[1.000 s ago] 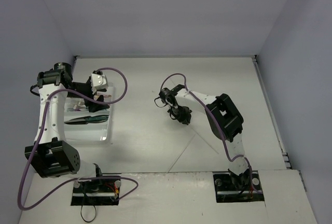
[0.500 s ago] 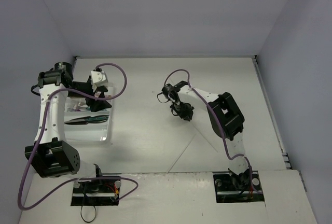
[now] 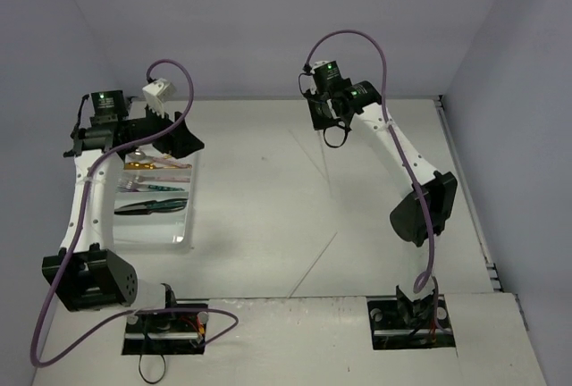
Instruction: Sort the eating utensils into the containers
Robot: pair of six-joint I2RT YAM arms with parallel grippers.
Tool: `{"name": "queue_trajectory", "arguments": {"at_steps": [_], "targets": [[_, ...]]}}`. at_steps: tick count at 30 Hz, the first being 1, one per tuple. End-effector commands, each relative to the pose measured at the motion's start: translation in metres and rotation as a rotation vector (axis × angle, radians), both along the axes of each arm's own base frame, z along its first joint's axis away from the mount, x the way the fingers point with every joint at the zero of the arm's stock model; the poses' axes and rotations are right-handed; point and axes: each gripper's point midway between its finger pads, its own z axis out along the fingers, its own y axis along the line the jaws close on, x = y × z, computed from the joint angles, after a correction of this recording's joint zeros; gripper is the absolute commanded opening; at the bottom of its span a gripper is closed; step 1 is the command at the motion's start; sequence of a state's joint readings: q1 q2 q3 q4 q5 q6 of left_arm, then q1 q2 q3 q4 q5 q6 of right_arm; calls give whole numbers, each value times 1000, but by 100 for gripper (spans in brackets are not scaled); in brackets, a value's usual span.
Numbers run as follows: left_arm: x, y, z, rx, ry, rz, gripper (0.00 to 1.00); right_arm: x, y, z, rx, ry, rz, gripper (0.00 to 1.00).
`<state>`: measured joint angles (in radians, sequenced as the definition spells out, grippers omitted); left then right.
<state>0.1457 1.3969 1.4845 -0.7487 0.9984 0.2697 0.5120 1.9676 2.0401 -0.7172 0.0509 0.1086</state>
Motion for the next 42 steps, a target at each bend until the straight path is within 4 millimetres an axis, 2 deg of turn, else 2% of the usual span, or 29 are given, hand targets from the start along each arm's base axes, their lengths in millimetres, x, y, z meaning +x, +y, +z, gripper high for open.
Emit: {"name": "queue_trajectory", "arguments": {"at_steps": [1, 4, 5, 6, 8, 10, 11, 19, 24, 25, 26, 27, 29, 30, 32, 33, 36, 38, 39, 40, 42], "targets": [[13, -30, 55, -180, -87, 156, 72, 3, 56, 68, 336, -90, 84, 0], [10, -66, 61, -225, -93, 114, 72, 1, 90, 86, 511, -73, 143, 0], [9, -74, 57, -226, -79, 92, 72, 3, 92, 89, 521, -84, 148, 0], [11, -81, 60, -237, -69, 89, 72, -1, 103, 91, 559, -65, 164, 0], [16, -106, 49, -247, -2, 47, 72, -5, 122, 100, 626, -65, 217, 0], [22, -115, 50, -252, 10, 40, 73, -8, 134, 105, 661, -63, 240, 0], [27, -123, 42, -249, 35, 32, 73, -10, 140, 108, 683, -58, 259, 0], [42, -142, 33, -266, 57, 0, 73, -20, 164, 125, 776, -49, 324, 0], [49, -144, 24, -258, 74, 7, 70, -25, 174, 134, 819, -47, 359, 0], [49, -144, 25, -259, 65, 6, 64, -25, 174, 134, 822, -45, 360, 0], [49, -144, 25, -257, 60, 2, 51, -25, 174, 132, 823, -40, 360, 0], [48, -145, 26, -259, 53, -10, 45, -26, 175, 132, 826, -37, 367, 0], [47, -146, 28, -260, 44, -26, 6, -26, 177, 130, 829, -31, 374, 0], [46, -146, 28, -258, 43, -30, 2, -26, 177, 130, 830, -31, 374, 0], [44, -145, 26, -240, 39, -38, 0, -26, 179, 129, 835, -27, 381, 0], [41, -144, 24, -216, 30, -53, 0, -26, 179, 129, 841, -19, 384, 3], [29, -134, 21, -138, 3, -85, 0, -23, 174, 128, 863, 9, 364, 52], [20, -123, 17, -72, -26, -115, 0, -22, 167, 129, 862, 6, 347, 70], [10, -109, 6, -5, -40, -153, 0, -19, 160, 128, 852, -2, 331, 79], [0, -105, 1, 11, -7, -161, 0, -17, 154, 128, 846, -11, 320, 84], [-21, -83, -10, 137, -110, -308, 0, -14, 136, 128, 829, -31, 286, 90]]}}
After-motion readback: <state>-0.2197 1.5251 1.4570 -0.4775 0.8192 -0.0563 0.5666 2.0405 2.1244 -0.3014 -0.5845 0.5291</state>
